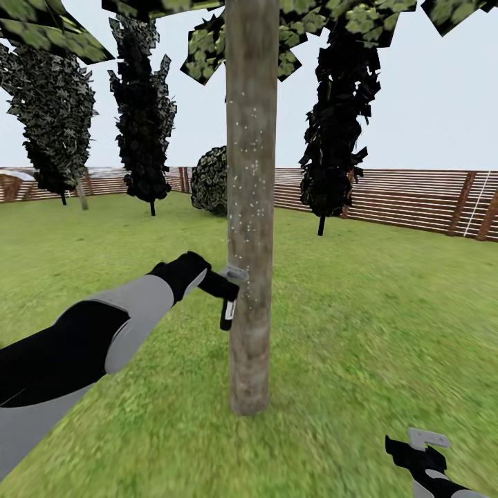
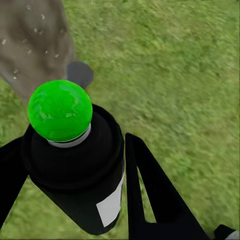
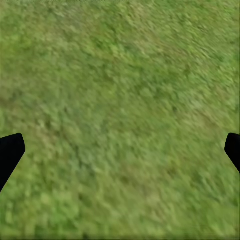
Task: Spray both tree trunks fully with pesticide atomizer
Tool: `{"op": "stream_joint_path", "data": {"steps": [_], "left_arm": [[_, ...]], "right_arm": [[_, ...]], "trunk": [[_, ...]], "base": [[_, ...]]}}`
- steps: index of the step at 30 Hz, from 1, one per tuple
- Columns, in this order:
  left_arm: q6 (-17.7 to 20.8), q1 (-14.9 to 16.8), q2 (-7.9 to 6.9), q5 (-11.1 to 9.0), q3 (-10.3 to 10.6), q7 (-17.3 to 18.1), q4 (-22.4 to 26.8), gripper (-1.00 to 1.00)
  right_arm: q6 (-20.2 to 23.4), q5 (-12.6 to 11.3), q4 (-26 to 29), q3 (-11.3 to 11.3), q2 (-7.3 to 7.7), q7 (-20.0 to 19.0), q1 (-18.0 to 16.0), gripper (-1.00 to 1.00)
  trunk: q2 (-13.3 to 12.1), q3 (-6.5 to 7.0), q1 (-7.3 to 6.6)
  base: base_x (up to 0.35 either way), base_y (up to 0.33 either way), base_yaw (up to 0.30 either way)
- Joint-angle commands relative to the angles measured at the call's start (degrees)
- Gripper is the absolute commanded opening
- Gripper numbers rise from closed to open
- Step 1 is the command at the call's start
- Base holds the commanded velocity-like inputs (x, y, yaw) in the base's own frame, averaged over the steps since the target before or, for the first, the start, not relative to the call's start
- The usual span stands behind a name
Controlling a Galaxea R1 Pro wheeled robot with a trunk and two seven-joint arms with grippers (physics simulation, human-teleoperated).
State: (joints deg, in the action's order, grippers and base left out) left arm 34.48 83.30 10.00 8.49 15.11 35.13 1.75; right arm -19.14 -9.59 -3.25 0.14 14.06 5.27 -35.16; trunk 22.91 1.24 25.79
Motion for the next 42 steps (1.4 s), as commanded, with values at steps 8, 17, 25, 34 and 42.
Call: {"op": "stream_joint_path", "data": {"steps": [8,17,25,34,42], "left_arm": [[-7.7,-0.4,0.0,0.6,-0.2,0.0,0.0,-1.0],[-8.1,-0.4,0.0,0.6,-0.1,2.0,0.0,-1.0],[-7.9,-0.4,0.0,-8.4,-0.2,5.4,6.7,-1.0],[-3.8,-0.4,0.0,-10.1,-0.1,-6.5,13.8,-1.0],[-1.2,-0.4,0.0,-10.1,-0.1,-13.2,18.0,-1.0]], "right_arm": [[0.0,0.0,0.0,0.0,0.0,0.0,0.0,1.0],[0.0,0.0,0.0,0.0,0.0,0.0,0.0,1.0],[0.0,0.0,0.0,0.0,0.0,0.0,0.0,1.0],[0.0,0.0,0.0,0.0,0.0,0.0,0.0,1.0],[0.0,0.0,0.0,0.0,0.0,0.0,0.0,1.0]], "trunk": [[0.0,0.0,0.0],[0.0,0.0,0.0],[0.0,0.0,0.0],[0.0,0.0,0.0],[0.0,0.0,0.0]], "base": [[0.0,-0.098,0.0],[0.0,-0.009,0.0],[0.0,0.0,0.0],[0.0,0.0,0.0],[0.0,0.0,0.0]]}}
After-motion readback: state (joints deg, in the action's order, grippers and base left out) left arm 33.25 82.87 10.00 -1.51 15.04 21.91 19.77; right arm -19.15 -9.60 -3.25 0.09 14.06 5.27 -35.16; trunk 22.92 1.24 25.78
